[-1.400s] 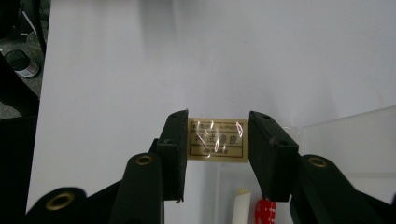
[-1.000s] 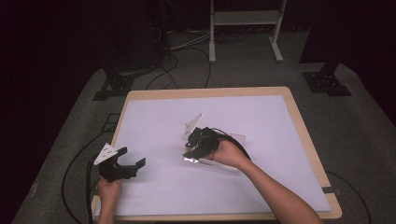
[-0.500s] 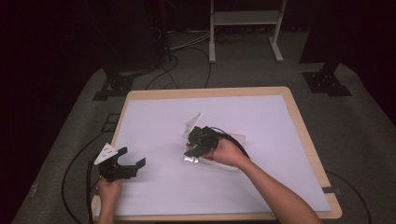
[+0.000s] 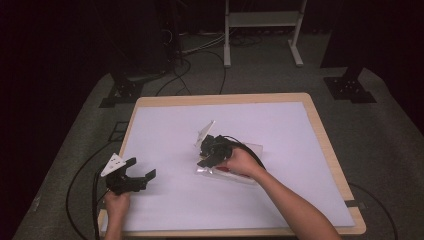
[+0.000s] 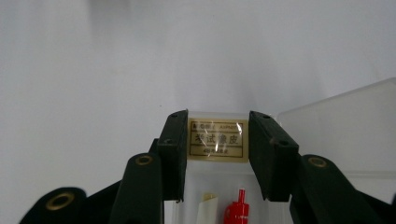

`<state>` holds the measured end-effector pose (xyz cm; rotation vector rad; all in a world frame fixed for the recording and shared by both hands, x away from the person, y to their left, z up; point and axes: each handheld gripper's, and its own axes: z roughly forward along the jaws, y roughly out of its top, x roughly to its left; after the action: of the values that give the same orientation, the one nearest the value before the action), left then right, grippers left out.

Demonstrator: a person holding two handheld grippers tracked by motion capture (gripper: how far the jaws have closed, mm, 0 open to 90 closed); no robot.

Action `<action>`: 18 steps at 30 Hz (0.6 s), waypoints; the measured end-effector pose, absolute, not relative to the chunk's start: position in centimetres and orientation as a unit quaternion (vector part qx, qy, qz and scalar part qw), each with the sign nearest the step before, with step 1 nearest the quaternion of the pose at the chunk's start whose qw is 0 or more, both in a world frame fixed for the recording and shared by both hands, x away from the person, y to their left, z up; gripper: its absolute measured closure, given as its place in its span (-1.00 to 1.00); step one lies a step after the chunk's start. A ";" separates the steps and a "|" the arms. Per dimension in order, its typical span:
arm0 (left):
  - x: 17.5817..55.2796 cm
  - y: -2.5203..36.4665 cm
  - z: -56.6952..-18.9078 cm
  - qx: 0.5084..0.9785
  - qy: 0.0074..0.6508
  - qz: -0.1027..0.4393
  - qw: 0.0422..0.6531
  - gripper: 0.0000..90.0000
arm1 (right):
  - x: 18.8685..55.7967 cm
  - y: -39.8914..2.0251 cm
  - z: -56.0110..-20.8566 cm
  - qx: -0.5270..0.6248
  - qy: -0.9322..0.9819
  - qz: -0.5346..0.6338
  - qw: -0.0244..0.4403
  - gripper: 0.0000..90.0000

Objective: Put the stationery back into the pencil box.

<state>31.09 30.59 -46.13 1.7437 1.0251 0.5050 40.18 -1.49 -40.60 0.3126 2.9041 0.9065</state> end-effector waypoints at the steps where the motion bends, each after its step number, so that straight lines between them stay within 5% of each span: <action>1: 31.1 30.6 -46.1 0.722 0.425 0.209 0.504 -1.00 | 40.2 -1.4 -40.7 0.102 0.949 0.295 0.041 0.30; 18: 31.1 30.6 -46.1 0.722 0.425 0.209 0.505 -1.00 | 41.0 -1.2 -42.0 0.110 0.951 0.286 0.034 0.30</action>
<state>31.08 30.58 -46.13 1.7426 1.0255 0.5044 41.04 -1.20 -41.97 0.3384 2.9260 0.8786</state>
